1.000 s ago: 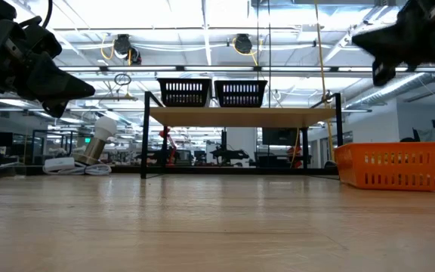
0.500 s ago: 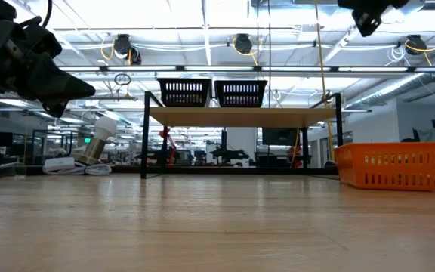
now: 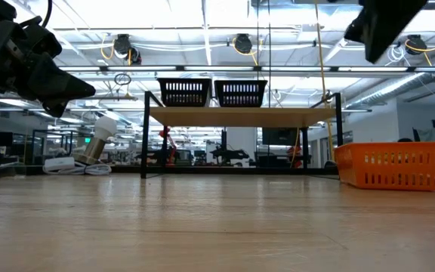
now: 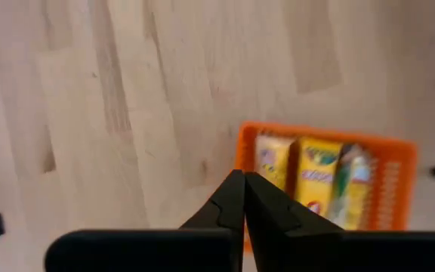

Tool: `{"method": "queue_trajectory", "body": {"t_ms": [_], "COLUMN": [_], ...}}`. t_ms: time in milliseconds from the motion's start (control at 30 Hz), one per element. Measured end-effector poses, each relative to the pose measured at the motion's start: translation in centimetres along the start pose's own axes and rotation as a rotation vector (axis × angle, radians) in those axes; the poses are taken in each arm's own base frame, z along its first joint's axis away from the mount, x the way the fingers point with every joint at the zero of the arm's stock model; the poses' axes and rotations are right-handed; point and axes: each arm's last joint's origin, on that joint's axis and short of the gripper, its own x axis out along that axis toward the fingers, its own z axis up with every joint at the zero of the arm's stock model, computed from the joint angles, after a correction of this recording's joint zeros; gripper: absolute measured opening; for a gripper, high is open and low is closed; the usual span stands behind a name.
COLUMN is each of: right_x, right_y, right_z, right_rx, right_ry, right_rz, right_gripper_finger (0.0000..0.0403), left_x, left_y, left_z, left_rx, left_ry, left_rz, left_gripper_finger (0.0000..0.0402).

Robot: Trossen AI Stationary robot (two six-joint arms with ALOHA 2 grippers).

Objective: Pick & Place Office Desk Supplies
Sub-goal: Put the orange basket filled with crayon boxes on the shelf

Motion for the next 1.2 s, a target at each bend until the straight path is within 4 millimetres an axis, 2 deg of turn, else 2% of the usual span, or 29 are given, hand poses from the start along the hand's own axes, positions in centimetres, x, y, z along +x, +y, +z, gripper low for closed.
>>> {"method": "queue_trajectory", "body": {"t_ms": [167, 400, 567, 800, 1200], "right_x": [2.1, 3.5, 4.6, 6.0, 9.3], "right_y": [1.6, 2.7, 3.6, 3.9, 2.8], "right_z": [0.0, -0.3, -0.6, -0.9, -3.9], "right_rx": [0.077, 0.224, 0.184, 0.140, -0.009], "right_ry": [0.083, 0.128, 0.177, 0.205, 0.264], "right_rz": [-0.031, -0.071, -0.070, -0.124, -0.184], "right_gripper_finger": [0.0024, 0.0102, 0.0139, 0.0139, 0.0134], "left_x": [0.0, 0.0, 0.0, 0.0, 0.0], "left_y": [0.0, 0.0, 0.0, 0.0, 0.0], "left_z": [0.0, 0.0, 0.0, 0.0, 0.0], "left_rx": [-0.003, -0.003, -0.002, -0.002, -0.002], "left_ry": [0.000, 0.000, 0.000, 0.000, 0.000], "left_rz": [0.000, 0.000, 0.000, 0.000, -0.001], "left_gripper_finger": [0.0026, 0.0026, 0.0026, 0.0026, 0.0026]}}
